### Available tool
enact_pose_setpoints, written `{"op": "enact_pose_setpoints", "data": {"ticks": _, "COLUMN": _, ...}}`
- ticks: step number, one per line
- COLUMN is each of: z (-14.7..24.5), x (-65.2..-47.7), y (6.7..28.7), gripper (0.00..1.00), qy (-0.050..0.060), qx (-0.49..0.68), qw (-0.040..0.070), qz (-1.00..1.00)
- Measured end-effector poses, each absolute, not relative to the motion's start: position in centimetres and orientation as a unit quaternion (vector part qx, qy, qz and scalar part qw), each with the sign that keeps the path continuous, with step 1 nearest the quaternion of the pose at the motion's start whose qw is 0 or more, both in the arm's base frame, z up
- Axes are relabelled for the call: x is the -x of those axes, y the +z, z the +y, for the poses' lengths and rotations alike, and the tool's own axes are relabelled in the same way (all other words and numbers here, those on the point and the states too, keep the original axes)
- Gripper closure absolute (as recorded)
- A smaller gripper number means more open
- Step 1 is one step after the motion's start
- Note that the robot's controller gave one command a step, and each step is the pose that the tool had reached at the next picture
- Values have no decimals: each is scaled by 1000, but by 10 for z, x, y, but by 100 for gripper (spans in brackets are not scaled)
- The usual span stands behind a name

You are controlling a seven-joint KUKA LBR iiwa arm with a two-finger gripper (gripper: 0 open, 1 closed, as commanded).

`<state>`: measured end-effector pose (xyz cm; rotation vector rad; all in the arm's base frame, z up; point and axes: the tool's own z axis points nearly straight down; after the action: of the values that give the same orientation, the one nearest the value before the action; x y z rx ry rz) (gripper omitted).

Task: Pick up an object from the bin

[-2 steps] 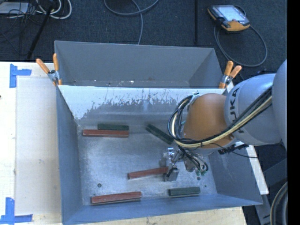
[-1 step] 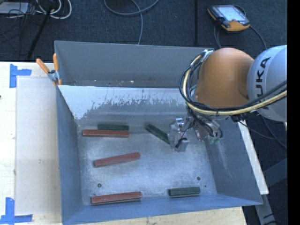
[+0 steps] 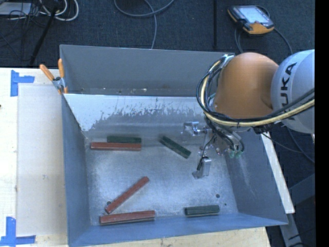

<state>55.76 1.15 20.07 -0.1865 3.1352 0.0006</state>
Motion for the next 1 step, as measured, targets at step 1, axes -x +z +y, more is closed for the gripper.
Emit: {"op": "enact_pose_setpoints", "data": {"ticks": 1, "z": 11, "x": -558, "y": 201, "gripper": 0, "qy": 0, "qx": 59, "qw": 0, "qz": 998}}
